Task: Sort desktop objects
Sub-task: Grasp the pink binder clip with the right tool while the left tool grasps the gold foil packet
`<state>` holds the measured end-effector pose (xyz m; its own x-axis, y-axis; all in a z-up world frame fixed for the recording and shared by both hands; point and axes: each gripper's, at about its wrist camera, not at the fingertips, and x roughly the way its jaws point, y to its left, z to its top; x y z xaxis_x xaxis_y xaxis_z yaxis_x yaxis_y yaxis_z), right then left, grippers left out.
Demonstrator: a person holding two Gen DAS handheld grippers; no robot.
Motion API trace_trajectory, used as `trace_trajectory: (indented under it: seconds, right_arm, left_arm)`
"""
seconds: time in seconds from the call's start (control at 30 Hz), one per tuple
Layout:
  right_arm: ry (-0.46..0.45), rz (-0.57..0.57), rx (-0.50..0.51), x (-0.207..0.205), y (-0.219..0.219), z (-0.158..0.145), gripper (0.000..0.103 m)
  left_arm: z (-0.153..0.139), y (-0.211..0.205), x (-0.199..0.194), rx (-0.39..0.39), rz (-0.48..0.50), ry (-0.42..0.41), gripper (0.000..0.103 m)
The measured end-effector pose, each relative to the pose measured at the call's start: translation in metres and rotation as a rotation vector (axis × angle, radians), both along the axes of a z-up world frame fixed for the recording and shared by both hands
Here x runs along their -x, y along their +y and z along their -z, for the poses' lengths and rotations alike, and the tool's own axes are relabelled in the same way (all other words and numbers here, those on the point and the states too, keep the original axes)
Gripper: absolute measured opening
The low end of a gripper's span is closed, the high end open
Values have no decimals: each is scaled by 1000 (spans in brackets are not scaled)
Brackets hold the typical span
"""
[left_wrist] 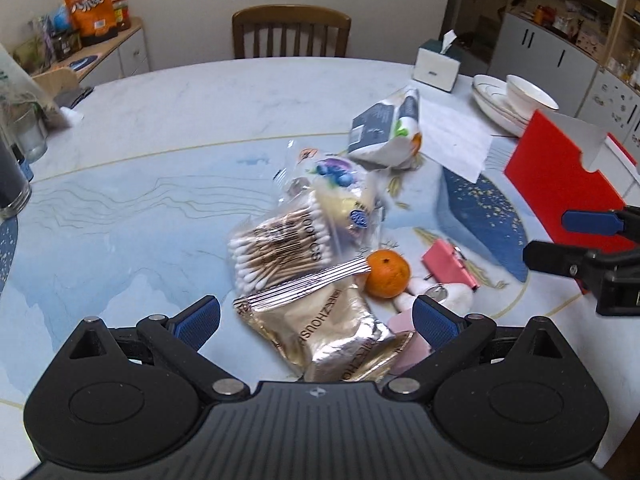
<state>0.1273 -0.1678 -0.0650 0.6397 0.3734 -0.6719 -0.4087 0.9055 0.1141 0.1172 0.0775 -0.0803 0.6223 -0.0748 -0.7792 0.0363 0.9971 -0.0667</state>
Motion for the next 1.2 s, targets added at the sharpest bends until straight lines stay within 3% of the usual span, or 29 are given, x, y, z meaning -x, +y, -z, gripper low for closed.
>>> trace_trajectory:
  seconds: [0.13,0.6,0.77,0.83,1.2]
  right_arm:
    - [12,-27,14,-5,12,6,85]
    - [108,-35,49,-33,34,35,78]
    - [129,-27,73,-42,37,44,68]
    - [147,-18,82,-46,35,50,60]
    - [128,-35,97,-53,37,56,60]
  left_arm:
    - [3,3,-6,28,-36,20,103]
    - [19,0,-24,-2,-71,94,103]
    - [28,3,-28,-16,-81,129,103]
    - [30,4,-28,-26,-78,133,103]
    - [39,15,-27,11,-87,155,103]
